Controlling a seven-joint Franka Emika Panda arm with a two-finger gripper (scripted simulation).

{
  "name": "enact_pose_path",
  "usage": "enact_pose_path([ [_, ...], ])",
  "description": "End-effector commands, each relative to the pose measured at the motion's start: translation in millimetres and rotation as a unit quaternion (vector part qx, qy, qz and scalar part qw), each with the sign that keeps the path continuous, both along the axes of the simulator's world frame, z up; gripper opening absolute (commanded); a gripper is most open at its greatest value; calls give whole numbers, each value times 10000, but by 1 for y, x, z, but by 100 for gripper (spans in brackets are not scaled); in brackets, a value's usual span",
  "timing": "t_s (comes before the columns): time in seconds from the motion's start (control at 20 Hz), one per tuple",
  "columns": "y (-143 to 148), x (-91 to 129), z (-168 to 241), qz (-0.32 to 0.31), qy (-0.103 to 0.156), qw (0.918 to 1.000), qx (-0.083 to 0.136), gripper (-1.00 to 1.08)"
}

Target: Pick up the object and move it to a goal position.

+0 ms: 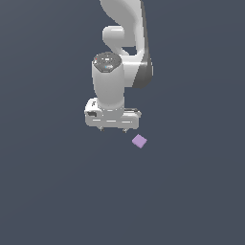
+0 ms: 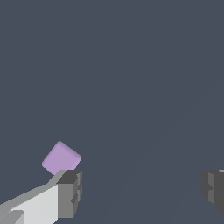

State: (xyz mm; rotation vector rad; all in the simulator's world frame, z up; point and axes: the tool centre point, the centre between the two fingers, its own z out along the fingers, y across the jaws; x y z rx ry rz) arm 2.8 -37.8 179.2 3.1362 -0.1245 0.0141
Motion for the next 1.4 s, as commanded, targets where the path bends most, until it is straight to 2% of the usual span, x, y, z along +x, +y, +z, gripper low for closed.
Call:
enact_pose_path([
  [0.0, 0, 0, 0, 0, 0, 10000, 0, 108],
  [0.3, -8, -7, -7, 25, 134, 9999, -53, 108],
  [0.7, -6, -7, -9, -10, 138, 9999, -51, 108],
  [1.35, 23, -10, -35, -668, 154, 9976, 6, 108],
])
